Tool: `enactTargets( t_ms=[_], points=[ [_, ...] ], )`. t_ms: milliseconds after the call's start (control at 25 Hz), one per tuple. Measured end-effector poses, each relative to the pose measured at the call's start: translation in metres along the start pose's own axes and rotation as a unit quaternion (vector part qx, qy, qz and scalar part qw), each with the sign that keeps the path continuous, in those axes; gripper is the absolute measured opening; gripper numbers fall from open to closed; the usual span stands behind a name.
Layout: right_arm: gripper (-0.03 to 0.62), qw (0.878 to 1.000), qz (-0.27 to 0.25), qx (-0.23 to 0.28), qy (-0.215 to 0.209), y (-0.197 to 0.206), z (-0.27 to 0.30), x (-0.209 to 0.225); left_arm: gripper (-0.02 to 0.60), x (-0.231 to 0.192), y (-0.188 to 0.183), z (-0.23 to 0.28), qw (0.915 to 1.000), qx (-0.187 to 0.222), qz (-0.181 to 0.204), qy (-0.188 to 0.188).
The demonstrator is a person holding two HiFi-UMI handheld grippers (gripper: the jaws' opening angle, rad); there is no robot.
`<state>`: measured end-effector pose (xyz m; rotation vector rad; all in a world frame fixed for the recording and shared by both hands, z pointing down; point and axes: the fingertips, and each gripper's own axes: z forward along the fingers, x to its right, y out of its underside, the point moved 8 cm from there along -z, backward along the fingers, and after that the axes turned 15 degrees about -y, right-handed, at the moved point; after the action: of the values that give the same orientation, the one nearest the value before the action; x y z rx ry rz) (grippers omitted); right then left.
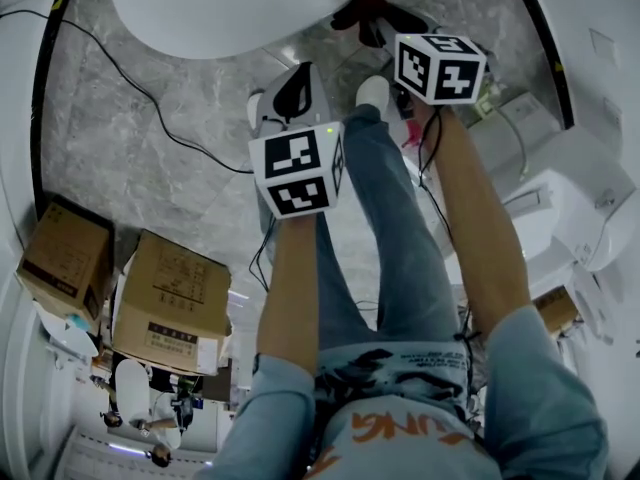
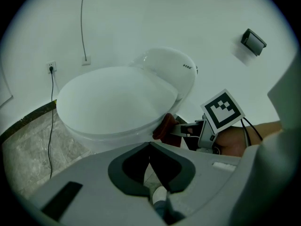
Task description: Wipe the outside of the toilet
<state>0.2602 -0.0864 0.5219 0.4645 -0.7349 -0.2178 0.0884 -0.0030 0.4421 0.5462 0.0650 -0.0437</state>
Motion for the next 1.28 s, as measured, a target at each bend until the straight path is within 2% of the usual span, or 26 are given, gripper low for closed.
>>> enactTargets(
  t_ms=[200,360,480,640,760,960,1280],
  points=[
    [0.072,1.0,-0.004,-0.001,-0.001,-0.01,-0.011,0.026,-0.006,0.027,-0.007,0.012,1.0,0.003,0.0,-0.002],
    [0.072,1.0,0.022,0.017,0.003,-0.019,-0.018,0.046,-0.006,0.049,-0.008,0.024,0.9999,0.001,-0.013,-0.007],
    [0.072,1.0,0.02,0.023,0.007,-0.027,-0.022,0.056,-0.006,0.068,-0.005,0.026,0.9998,-0.004,-0.017,-0.004],
    [0.072,0.997,0.045,0.05,0.034,-0.031,-0.035,0.07,-0.006,0.079,-0.002,0.024,0.9998,-0.005,-0.019,0.001],
    [0.072,0.995,0.058,0.058,0.055,-0.021,-0.044,0.072,-0.006,0.072,0.004,0.024,0.9997,-0.003,-0.024,-0.004],
    [0.072,0.998,0.017,0.017,0.049,0.022,-0.049,0.051,-0.006,0.052,0.018,0.019,0.9992,0.002,-0.037,-0.012],
    [0.072,0.996,-0.055,-0.072,0.027,0.09,-0.023,-0.016,-0.006,-0.012,0.057,-0.007,0.9978,-0.003,-0.057,-0.033]
  ],
)
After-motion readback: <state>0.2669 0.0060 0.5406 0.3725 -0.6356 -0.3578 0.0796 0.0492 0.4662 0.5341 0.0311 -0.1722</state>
